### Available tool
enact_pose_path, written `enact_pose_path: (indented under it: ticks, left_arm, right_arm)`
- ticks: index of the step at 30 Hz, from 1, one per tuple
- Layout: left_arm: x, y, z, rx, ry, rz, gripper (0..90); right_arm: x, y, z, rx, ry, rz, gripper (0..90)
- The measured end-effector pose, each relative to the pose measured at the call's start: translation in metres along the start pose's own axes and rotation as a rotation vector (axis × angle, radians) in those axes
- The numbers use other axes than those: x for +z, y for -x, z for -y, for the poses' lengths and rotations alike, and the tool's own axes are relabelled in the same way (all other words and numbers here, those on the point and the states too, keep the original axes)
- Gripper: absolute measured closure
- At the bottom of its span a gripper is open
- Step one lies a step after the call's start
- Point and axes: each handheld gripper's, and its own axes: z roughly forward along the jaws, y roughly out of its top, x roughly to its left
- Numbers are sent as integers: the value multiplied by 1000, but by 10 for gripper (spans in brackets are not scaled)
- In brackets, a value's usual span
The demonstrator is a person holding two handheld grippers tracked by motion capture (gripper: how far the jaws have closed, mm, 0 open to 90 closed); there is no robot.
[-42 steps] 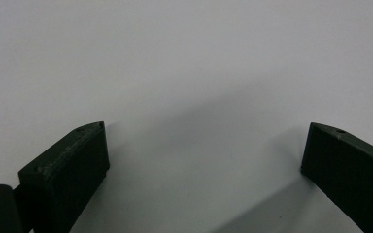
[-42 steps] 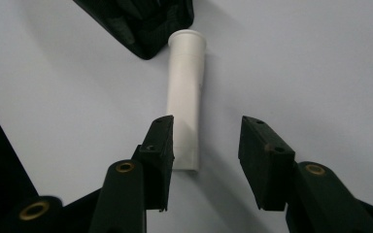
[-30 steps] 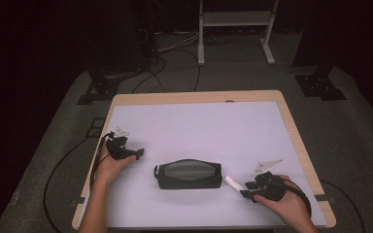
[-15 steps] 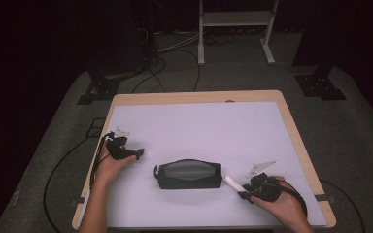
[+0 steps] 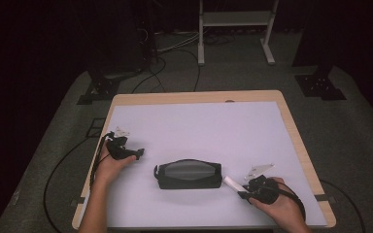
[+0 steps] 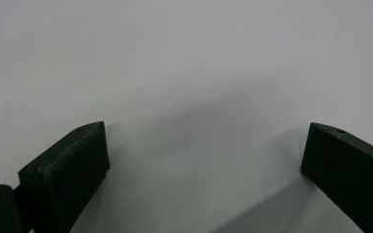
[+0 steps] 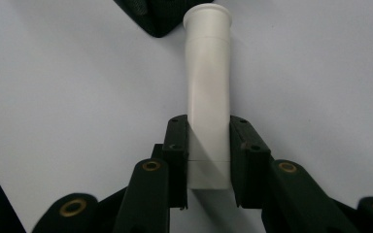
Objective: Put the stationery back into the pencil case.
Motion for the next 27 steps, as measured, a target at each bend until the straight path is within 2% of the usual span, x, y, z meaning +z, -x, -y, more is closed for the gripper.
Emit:
enact_pose_path:
  ticks: [4, 7, 12, 20, 27]
  left_arm:
    - [0, 0, 0, 0, 1, 1, 22]
    - [0, 0, 0, -1, 1, 1, 22]
    - [0, 0, 0, 0, 0, 1, 22]
    - [0, 0, 0, 0, 0, 0, 22]
    - [0, 0, 0, -1, 1, 1, 22]
  right_arm:
    - [-1, 2, 1, 3, 15, 2, 703]
    - [-5, 5, 2, 27, 38, -12, 703]
    - [-13, 15, 4, 45, 104, -29, 703]
    - [-24, 25, 3, 40, 172, -46, 703]
    - [-34, 31, -8, 30, 219, -58, 703]
